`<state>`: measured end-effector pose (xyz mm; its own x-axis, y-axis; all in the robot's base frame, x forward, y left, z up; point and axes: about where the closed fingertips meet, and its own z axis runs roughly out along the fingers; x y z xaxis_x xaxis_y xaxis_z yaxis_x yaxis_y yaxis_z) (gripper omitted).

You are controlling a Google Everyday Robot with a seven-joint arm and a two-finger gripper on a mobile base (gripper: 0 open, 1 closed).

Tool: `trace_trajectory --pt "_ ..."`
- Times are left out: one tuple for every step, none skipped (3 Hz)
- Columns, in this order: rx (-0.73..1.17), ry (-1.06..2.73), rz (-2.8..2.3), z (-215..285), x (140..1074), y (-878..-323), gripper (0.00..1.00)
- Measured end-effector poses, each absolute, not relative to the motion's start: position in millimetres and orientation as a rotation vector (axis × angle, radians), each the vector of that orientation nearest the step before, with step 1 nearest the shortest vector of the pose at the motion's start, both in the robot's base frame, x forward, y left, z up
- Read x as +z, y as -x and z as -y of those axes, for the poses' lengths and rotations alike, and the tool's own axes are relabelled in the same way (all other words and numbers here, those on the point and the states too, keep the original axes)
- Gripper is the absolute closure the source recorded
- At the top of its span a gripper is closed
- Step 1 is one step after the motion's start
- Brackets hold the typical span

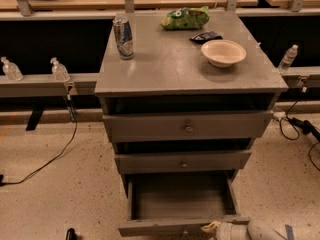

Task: Close bottom drawer

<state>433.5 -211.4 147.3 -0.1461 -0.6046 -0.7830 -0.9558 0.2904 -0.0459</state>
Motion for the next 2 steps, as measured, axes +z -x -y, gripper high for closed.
trace_trajectory --pt "0.625 1.401 -1.847 211 147 -433 0.58" --pt "0.515 1.395 -1.752 204 148 -455 0.9"
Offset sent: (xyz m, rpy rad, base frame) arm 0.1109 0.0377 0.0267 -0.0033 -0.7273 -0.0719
